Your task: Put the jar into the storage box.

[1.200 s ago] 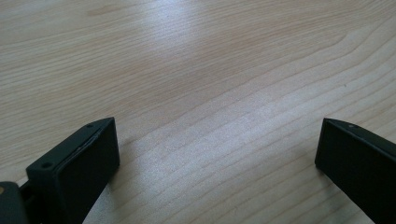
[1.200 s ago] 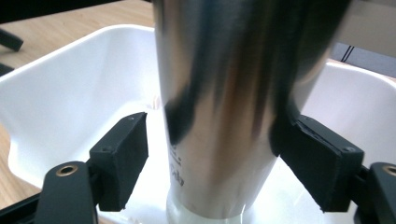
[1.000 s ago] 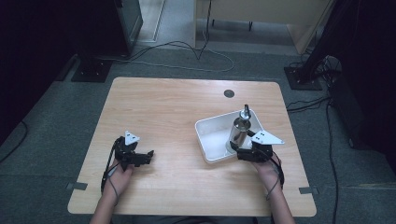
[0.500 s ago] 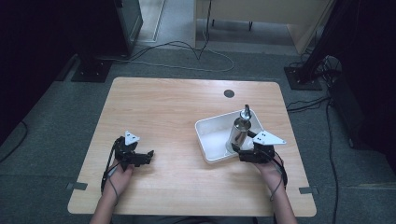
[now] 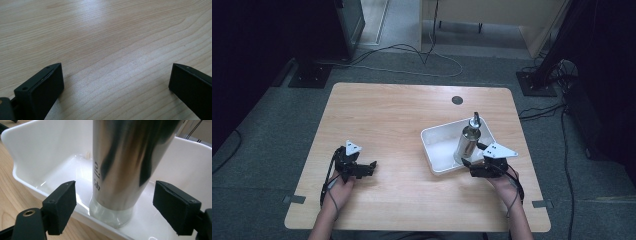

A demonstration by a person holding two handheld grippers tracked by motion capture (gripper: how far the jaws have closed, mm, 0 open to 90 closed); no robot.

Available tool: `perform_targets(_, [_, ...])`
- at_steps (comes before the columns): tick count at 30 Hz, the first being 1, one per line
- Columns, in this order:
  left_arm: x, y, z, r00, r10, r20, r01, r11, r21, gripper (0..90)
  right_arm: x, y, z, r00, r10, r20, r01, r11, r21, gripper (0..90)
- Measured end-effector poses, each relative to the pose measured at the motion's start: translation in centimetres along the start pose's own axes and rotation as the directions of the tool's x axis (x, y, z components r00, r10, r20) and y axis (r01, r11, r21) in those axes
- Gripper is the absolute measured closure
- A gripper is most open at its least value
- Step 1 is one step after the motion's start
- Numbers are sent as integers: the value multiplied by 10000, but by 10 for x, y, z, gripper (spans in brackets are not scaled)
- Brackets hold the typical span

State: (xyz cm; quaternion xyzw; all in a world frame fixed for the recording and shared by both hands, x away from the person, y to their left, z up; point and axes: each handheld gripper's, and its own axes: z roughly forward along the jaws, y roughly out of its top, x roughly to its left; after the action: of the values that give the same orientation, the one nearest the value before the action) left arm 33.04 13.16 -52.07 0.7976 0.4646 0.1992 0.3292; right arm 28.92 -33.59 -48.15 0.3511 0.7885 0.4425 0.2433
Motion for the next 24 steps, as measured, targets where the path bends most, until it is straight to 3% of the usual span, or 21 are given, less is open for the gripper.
perform_targets(10, [0,0,0,10000,0,0,0,10000,0,0,-5,-4,-7,9998,42,-205,-40,9999,131,185])
perform_targets(24, [0,0,0,10000,-1,-1,1,10000,-3,0,-11,-10,-16,9974,466,-551,-448,9984,332,187])
